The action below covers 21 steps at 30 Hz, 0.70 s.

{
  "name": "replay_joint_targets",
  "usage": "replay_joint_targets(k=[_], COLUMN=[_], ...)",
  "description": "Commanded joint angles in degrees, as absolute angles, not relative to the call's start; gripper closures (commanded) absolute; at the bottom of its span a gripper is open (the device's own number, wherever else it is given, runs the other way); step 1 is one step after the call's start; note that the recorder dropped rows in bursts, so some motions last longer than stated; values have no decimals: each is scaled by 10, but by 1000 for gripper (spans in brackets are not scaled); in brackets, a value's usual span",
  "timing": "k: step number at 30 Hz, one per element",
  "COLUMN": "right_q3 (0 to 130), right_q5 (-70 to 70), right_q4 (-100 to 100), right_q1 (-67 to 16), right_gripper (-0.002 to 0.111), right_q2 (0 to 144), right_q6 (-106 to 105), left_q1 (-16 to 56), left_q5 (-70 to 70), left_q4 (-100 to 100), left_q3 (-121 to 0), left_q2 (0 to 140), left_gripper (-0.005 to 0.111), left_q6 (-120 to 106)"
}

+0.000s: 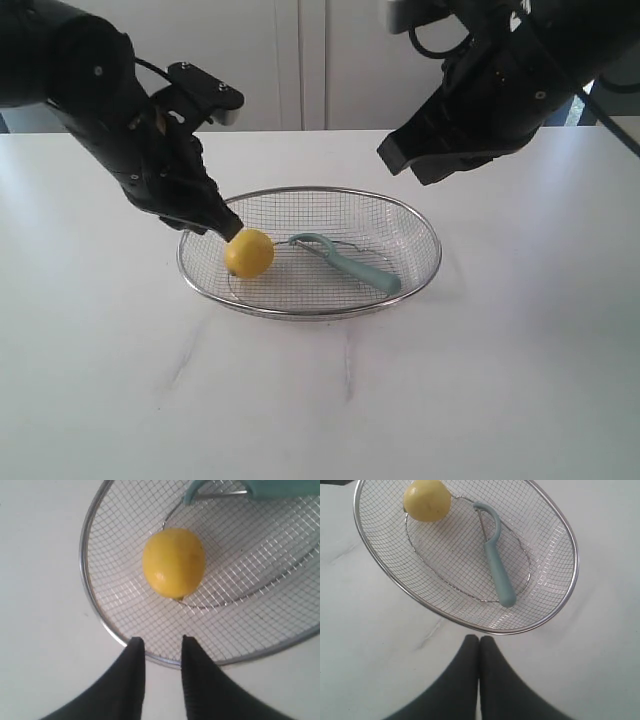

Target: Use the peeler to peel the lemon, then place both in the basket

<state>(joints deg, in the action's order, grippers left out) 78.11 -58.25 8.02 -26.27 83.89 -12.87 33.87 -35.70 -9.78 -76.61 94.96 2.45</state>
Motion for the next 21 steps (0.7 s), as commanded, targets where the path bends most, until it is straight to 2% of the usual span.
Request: replay_joint_targets(k=[1, 3, 14, 21], right_q3=[778, 778, 778, 778], right_q5=[-580, -580, -580, -579], right_q4=[79, 79, 79, 79], right_q1=[-263, -263, -263, -263], right_gripper=[108, 108, 108, 108], right_q2=[835, 835, 835, 835], right_q6=[-126, -126, -126, -126], left_q1=[338, 338, 338, 338], left_q5=[-427, -427, -373, -382], left_q4=[-95, -95, -94, -66], left_q3=[-761, -745, -565, -533], left_q2=[907, 884, 699, 568], left_gripper=[100, 107, 107, 107], left_q6=[32, 40, 101, 134])
